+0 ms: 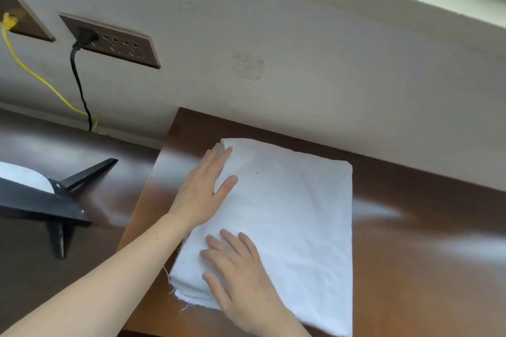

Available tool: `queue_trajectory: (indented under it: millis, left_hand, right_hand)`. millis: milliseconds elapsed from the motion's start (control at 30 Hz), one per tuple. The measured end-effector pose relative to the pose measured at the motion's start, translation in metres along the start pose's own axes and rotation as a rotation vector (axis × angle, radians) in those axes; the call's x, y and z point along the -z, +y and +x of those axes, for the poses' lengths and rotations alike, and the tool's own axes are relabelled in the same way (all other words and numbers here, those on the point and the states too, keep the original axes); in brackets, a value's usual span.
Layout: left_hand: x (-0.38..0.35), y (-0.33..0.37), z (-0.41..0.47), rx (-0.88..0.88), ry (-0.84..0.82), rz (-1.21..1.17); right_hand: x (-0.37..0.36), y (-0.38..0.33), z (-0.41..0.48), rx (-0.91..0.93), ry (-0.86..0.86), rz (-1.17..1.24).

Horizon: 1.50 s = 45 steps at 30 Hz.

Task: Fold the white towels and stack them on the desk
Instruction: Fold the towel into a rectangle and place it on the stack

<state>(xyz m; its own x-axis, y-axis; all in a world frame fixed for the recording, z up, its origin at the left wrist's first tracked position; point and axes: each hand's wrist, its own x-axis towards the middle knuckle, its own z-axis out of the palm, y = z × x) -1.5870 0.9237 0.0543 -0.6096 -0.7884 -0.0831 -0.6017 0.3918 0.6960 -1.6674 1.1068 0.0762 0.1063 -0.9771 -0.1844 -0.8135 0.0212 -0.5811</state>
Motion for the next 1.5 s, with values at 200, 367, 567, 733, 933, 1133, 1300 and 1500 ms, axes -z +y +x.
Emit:
queue_trajectory:
  millis: [200, 367, 567, 733, 933, 1133, 1300, 1500]
  left_hand:
    - [-0.009, 0.034, 0.048, 0.271, 0.222, -0.201]
    - [0.005, 0.03, 0.061, 0.247, 0.355, -0.127]
    - [-0.003, 0.008, 0.039, 0.247, 0.23, 0.004]
    - [-0.026, 0.028, -0.019, -0.049, 0.185, 0.429]
    - [-0.061, 0.011, -0.126, -0.315, -0.202, 0.64]
    - [-0.037, -0.001, -0.157, -0.325, -0.269, 0.627]
    - [-0.015, -0.017, -0.172, -0.361, -0.304, 0.556]
    - [-0.024, -0.017, -0.16, -0.366, -0.192, 0.446]
  right_hand:
    - [0.022, 0.079, -0.061, -0.436, 0.202, -0.331]
    - [0.022, 0.108, -0.094, -0.427, 0.067, -0.482]
    - [0.027, 0.12, -0.108, -0.365, -0.002, -0.493]
    - [0.031, 0.107, -0.092, -0.421, 0.079, -0.435]
    - [0.026, 0.115, -0.074, -0.367, 0.047, -0.473]
    - [0.029, 0.113, -0.103, -0.224, -0.028, -0.47]
    - [0.041, 0.119, -0.144, -0.419, 0.199, -0.262]
    - [0.051, 0.125, -0.164, -0.502, 0.098, -0.097]
